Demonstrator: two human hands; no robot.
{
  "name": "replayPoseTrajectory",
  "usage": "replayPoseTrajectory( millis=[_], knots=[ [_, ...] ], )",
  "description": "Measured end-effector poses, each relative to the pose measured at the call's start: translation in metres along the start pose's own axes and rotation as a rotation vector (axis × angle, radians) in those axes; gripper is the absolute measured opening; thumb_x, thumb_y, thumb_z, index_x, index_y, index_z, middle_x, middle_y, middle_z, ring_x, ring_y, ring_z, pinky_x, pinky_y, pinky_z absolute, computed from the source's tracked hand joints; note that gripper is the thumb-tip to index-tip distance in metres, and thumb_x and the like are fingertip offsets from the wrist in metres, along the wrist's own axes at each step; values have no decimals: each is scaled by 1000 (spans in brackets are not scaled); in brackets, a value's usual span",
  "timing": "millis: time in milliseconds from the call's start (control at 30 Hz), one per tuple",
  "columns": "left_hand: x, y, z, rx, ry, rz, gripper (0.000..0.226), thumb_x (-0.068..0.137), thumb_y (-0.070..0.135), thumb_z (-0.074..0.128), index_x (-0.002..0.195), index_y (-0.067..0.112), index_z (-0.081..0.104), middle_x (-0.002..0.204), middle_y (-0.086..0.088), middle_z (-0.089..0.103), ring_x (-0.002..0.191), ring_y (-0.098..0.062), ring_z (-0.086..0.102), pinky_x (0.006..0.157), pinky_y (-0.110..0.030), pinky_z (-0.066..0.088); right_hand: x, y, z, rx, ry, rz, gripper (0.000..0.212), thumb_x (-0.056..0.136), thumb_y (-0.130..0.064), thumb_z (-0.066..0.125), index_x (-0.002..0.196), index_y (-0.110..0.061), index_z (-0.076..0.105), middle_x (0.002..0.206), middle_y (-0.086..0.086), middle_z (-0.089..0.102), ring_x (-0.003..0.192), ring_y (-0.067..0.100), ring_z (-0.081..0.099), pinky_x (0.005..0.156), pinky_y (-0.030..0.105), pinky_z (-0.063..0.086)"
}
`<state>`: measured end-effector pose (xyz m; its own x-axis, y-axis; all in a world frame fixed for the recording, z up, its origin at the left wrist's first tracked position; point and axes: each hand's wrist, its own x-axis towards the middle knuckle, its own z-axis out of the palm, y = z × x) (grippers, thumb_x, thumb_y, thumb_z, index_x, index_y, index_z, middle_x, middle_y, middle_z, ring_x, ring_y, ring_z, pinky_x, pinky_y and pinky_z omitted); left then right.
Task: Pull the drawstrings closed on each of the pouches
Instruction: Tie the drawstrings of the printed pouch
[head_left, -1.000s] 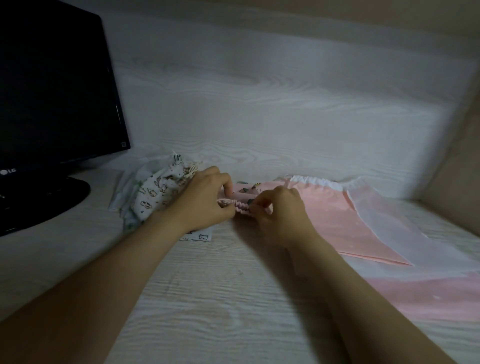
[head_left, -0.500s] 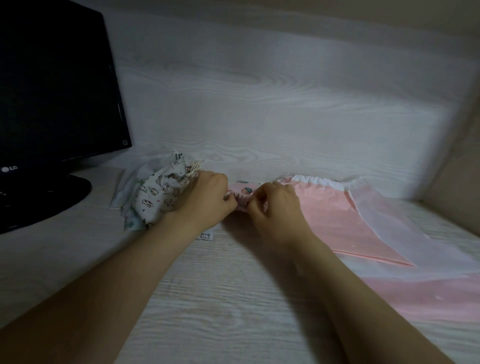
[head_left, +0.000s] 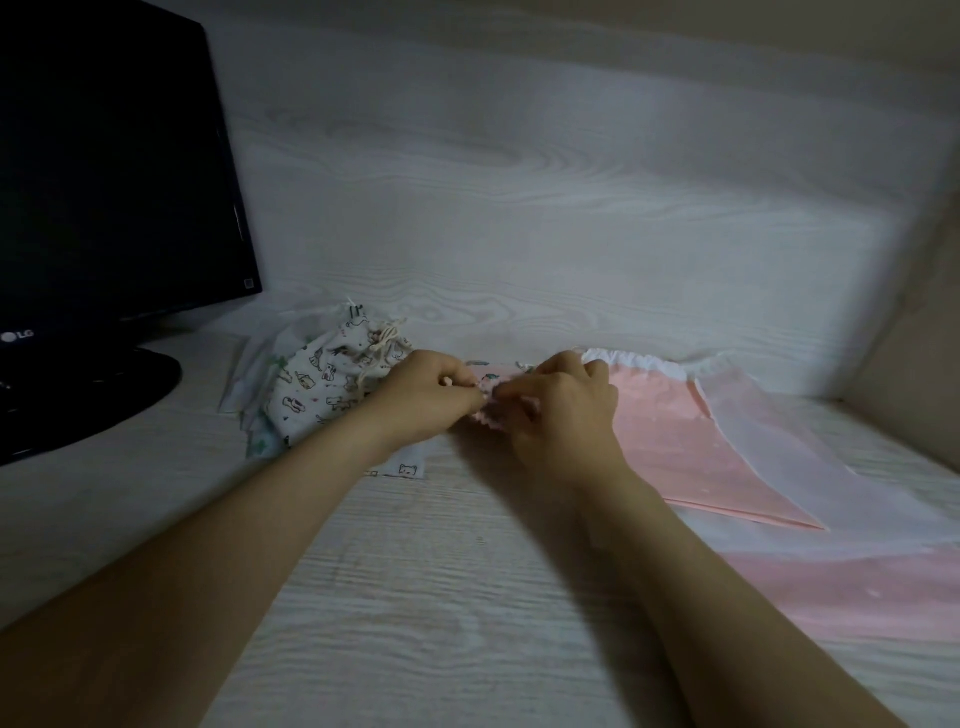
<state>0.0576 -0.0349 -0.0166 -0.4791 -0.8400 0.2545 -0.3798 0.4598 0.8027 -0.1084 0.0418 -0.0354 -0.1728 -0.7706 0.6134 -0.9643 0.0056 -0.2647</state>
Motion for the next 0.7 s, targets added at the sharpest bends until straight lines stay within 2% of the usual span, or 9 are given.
replayPoseTrajectory(
  millis=[67, 133, 233, 433, 567, 700],
  knots=[
    [0, 3, -1, -85, -18, -34, 9, 90, 18, 77, 82, 15, 78, 67, 8, 67, 66, -5, 57, 64, -24, 43, 1, 1, 4, 13, -12, 48, 32, 85, -56, 53, 104, -47, 77, 104, -4, 58, 104, 29, 46, 78, 35, 25],
    [0, 5, -2, -166, -60, -53, 11, 91, 17, 79, 81, 15, 75, 53, 18, 59, 51, 5, 52, 56, -18, 40, 4, 3, 7, 60, 0, 106, 41, 80, -63, 45, 97, -43, 76, 100, -4, 62, 105, 29, 50, 78, 35, 26],
    [-1, 5, -3, -274, -107, -58, 13, 93, 15, 79, 83, 12, 72, 49, 17, 58, 44, 6, 51, 49, -11, 39, 7, 5, 10, 99, 18, 148, 38, 76, -68, 46, 78, -40, 72, 94, -4, 67, 101, 30, 56, 79, 36, 29],
    [8, -4, -3, -280, -107, -91, 13, 92, 20, 82, 101, 10, 80, 61, 16, 66, 54, 6, 56, 63, -23, 43, 6, 1, 5, 288, 33, 209, 20, 73, -63, 59, 71, -48, 72, 79, -12, 73, 94, 28, 66, 89, 45, 53],
    [7, -5, -2, -322, -114, -107, 12, 93, 14, 81, 104, 18, 78, 63, 19, 70, 58, 6, 59, 66, -22, 45, 6, 0, 5, 432, 5, 221, 24, 69, -66, 61, 78, -49, 76, 72, -13, 74, 90, 29, 69, 86, 50, 57],
    [7, -4, -4, -327, -109, -114, 13, 90, 16, 83, 103, 19, 80, 67, 19, 72, 67, 0, 59, 72, -27, 45, 6, 1, 2, 504, -10, 211, 11, 75, -52, 71, 78, -44, 78, 70, -16, 75, 78, 16, 73, 82, 50, 60]
  ],
)
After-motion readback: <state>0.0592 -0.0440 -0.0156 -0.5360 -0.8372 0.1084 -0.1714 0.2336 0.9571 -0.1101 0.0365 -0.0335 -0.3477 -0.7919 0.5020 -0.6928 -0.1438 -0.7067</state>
